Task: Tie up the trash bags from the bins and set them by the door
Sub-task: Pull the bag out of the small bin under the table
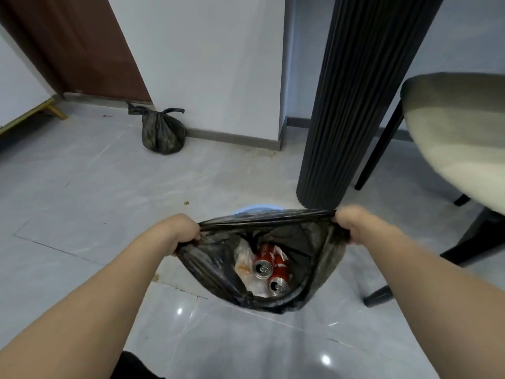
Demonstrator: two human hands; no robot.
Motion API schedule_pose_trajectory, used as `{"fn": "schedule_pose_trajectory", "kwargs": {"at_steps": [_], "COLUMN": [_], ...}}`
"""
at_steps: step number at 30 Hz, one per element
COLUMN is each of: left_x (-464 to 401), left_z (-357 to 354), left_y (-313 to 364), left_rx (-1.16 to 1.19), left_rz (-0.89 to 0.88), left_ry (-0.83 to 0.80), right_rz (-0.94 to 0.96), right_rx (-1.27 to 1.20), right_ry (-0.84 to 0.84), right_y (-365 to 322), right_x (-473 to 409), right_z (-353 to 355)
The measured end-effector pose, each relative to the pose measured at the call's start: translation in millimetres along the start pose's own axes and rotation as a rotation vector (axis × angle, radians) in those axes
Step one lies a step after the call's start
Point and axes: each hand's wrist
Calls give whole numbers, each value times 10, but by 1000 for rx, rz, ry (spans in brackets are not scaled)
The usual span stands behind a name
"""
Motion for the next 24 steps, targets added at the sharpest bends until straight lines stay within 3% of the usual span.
{"fn": "schedule_pose_trajectory", "kwargs": {"at_steps": [3, 6, 8, 10, 13, 16, 19, 20, 21, 22, 24], "left_x": [197, 338, 309, 192, 34, -37, 69, 122, 183, 254, 350], "left_z": [129, 272, 367, 495, 640, 601, 460, 359, 205, 7, -424], "left_y": [169, 372, 464, 452, 263, 127, 137, 149, 151, 152, 155], "left_rx": [385, 446, 292, -52, -536, -733, -815, -803, -777, -736, -686], "left_rz": [17, -54, -209, -383, -379, -306, -488, -626, -773, -894, -963], "left_ry": [-245, -245, -18, 305, 568, 630, 895, 907, 805, 636, 340], "right_rz": [-22, 92, 242, 370, 426, 404, 379, 388, 407, 431, 470], "right_rx": [-93, 109, 428, 752, 987, 989, 832, 802, 794, 791, 774], "right_ry": [-131, -139, -64, 66, 199, 184, 96, 64, 36, 7, -33], "right_y": [-382, -823, -1003, -1044, -880, -702, -691, -712, -738, -760, -787], "right_x": [190, 399, 464, 513, 508, 453, 409, 406, 405, 414, 425], "right_z": [85, 157, 221, 299, 426, 418, 360, 332, 298, 258, 188]}}
Point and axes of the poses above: each hand's wrist, its own x-axis away from the middle knuckle, its own z-axis out of the back of the hand, y = z × x, and after that the axes turned 11 degrees about z, right-handed
